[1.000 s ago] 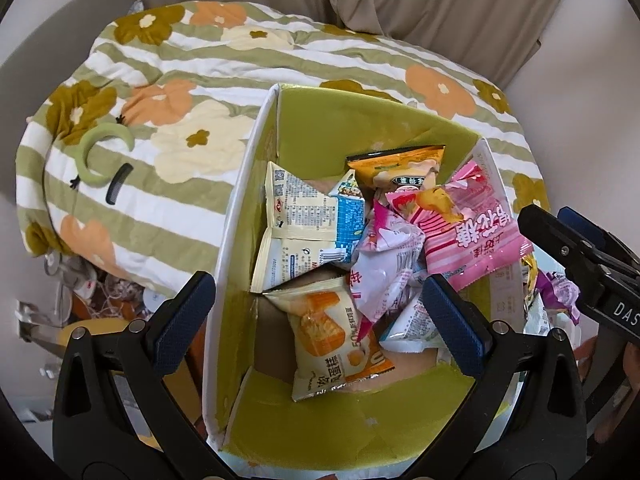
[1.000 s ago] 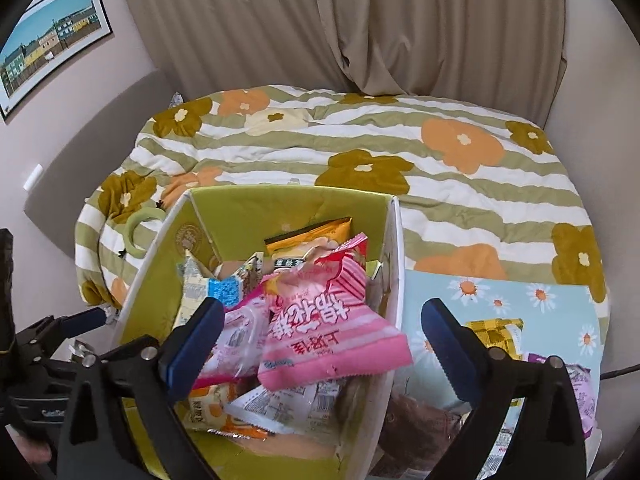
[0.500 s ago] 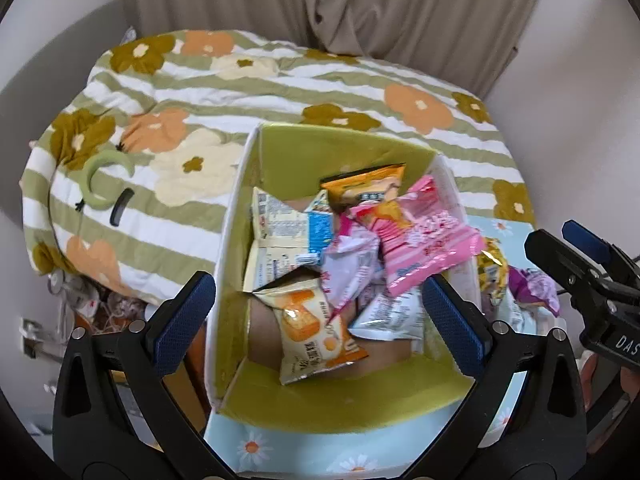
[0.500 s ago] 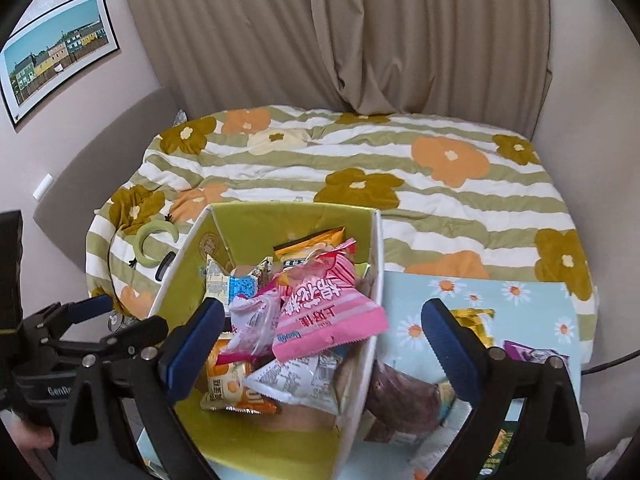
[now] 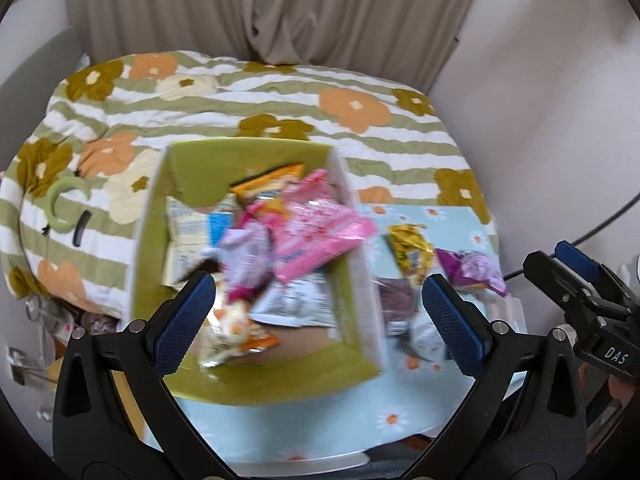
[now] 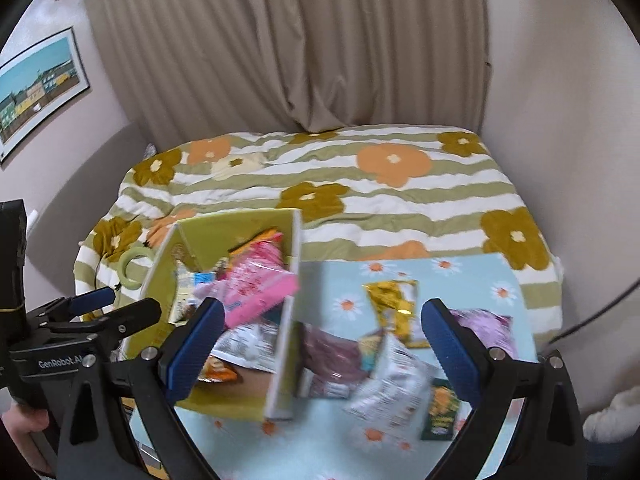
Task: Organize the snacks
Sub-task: 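Move both tools back over the tray toward the green and pink packets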
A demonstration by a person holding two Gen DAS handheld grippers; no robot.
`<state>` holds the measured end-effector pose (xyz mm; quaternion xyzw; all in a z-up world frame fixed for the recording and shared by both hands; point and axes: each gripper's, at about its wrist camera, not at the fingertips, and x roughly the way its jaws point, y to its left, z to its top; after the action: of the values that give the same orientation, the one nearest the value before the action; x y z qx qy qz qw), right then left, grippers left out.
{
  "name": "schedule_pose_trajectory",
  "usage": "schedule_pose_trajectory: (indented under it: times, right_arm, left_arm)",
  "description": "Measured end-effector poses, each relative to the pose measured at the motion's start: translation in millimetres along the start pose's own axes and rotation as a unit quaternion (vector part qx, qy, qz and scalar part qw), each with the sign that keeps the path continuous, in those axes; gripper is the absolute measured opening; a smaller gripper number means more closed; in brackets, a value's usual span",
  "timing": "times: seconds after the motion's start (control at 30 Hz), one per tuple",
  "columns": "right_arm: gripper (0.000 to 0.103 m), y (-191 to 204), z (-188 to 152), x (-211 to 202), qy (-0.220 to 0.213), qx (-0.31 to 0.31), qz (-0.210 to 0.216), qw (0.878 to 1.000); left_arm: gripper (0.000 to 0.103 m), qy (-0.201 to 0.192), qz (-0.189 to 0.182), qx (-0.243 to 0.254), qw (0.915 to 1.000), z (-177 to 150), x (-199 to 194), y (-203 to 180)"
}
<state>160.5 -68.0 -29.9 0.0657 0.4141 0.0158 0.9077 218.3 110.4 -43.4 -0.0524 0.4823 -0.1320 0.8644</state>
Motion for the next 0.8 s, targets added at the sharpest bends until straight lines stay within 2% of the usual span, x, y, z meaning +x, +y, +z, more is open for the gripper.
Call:
schedule_pose_trajectory:
  times: [0.23,0.5,0.73,0.8]
  right_arm:
    - [0.098,-80.0,-27.3,-30.1,0.006,0.011,-0.022,1.000]
    - [0.098,-164.6,-63.8,-34.3,0.042,0.018,-0.041,0.998]
    - [0.098,-218.4,-106.4,-12.1,0.068,0.014,-0.052,0.996]
    - [0.098,-229.3,-117.5,-3.8,0.069,0.015,-0.055,0.996]
  left_arm:
    - [0.102,0.001,-0.006,0.005,1.0000,-29.0,12.6,-80.2]
    - [0.102,0.007,-0.010,0.009,0.9999,-72.7,51.4,-161.1]
    - [0.102,0.055,-0.025,0.028,0.9978,-116.4,110.5,-213.0]
    - [0.097,0.068,-0.031,0.034,0.9966,-127.3,129.9,-221.6]
